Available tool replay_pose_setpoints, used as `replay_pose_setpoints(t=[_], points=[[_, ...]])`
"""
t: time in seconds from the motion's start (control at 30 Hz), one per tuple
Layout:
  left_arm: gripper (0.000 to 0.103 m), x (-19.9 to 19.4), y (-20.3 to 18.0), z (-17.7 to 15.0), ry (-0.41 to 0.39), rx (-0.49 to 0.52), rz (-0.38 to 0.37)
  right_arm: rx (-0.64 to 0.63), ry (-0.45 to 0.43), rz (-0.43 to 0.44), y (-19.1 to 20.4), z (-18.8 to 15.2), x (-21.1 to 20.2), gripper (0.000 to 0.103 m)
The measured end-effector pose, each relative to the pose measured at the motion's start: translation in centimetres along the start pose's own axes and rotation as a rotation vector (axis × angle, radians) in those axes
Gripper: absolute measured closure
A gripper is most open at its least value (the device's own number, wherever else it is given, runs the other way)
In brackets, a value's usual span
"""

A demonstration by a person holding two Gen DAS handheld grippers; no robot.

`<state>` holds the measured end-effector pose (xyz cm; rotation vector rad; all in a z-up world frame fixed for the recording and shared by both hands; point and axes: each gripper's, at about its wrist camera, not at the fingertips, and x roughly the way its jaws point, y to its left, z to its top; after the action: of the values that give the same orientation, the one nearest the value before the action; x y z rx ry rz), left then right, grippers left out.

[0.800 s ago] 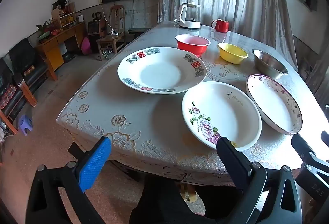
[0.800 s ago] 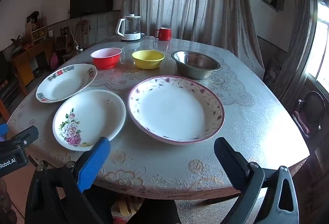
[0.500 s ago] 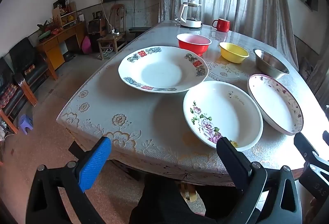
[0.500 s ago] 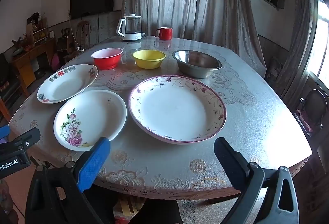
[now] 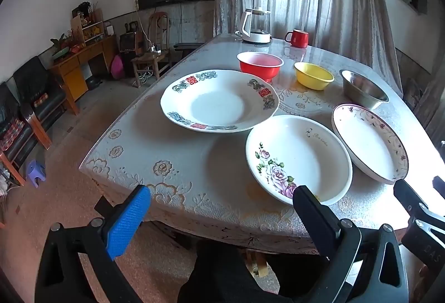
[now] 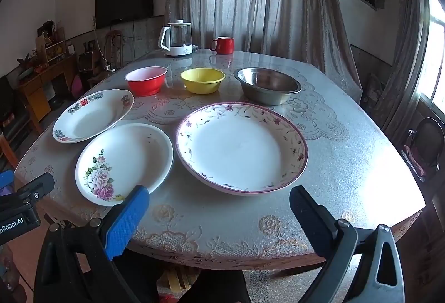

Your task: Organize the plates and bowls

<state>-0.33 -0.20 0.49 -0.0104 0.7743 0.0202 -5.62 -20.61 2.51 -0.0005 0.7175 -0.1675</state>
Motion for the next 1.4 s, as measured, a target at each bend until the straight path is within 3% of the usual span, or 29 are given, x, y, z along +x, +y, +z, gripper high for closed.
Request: replay_pose_setpoints(t=[1.4], points=[[0.0,-0.16,-0.4,-0.16,-0.008,0.014,-0.002,0.009,0.013,0.004,-0.36,-0.13,0.01,0.0]])
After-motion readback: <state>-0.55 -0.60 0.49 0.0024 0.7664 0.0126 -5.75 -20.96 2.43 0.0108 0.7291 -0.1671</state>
